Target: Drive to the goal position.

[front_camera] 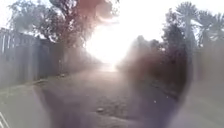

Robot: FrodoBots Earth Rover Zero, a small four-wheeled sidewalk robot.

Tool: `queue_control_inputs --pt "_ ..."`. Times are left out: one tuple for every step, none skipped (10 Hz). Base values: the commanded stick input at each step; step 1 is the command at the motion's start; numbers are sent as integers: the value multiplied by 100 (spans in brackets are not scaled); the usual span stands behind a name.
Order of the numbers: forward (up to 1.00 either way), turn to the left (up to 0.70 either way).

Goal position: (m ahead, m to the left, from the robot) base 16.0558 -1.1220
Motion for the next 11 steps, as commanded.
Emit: queue_control_inputs --pt "100 0" --pt "100 0" --pt "100 0" --pt "100 0" --pt "100 0" --pt "100 0" --pt "100 0" --pt "100 -40" --pt "100 -40" --pt "100 -40" --pt "100 -40"
